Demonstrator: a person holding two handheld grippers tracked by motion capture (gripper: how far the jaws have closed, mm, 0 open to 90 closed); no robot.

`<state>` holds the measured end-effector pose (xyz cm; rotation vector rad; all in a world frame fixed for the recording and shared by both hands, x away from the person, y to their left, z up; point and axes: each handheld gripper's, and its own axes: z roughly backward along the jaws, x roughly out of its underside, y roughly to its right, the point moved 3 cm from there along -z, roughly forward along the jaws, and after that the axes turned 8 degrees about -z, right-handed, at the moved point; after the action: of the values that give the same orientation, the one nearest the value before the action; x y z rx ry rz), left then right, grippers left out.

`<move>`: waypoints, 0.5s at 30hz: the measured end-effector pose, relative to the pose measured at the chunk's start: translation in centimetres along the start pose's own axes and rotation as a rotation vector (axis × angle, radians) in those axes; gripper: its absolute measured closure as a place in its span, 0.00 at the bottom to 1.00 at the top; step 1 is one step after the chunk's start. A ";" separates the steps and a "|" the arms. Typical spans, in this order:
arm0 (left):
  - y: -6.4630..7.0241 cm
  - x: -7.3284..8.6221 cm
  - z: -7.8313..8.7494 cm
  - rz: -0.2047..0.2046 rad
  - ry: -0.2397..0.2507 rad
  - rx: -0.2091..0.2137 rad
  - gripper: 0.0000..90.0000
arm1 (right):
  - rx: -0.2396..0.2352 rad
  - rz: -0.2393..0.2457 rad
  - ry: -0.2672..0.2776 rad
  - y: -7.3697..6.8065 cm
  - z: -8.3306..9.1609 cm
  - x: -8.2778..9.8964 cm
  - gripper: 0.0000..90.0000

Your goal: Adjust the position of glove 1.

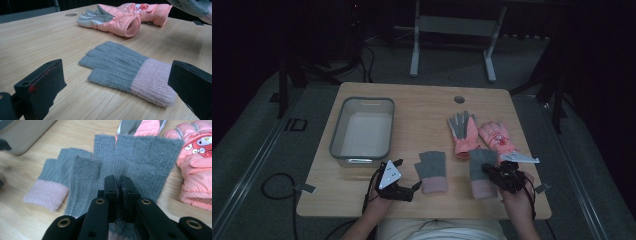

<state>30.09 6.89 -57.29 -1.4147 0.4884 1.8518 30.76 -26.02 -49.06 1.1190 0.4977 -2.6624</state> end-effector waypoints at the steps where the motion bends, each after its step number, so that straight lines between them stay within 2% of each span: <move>1: 0.0 0.0 0.0 0.001 0.000 0.000 0.00 | 0.012 -0.016 0.010 -0.1 0.0 0.1 0.95; 5: 0.0 0.0 0.0 -0.003 0.000 0.001 0.00 | 0.053 -0.042 0.010 0.0 -0.8 0.9 0.95; 8: 0.0 0.0 0.0 -0.001 0.000 0.001 0.00 | 0.075 -0.054 -0.009 0.1 -1.9 1.7 0.94; 12: 0.0 0.0 0.0 0.001 0.001 0.002 0.00 | 0.094 -0.093 -0.051 0.7 -3.8 2.7 0.94; 15: 0.0 0.0 0.0 -0.002 0.001 0.003 0.00 | 0.104 -0.098 -0.076 0.9 -4.8 3.3 0.94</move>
<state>30.08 6.89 -57.29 -1.4132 0.4894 1.8481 31.89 -25.23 -54.84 1.0415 0.4152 -2.8325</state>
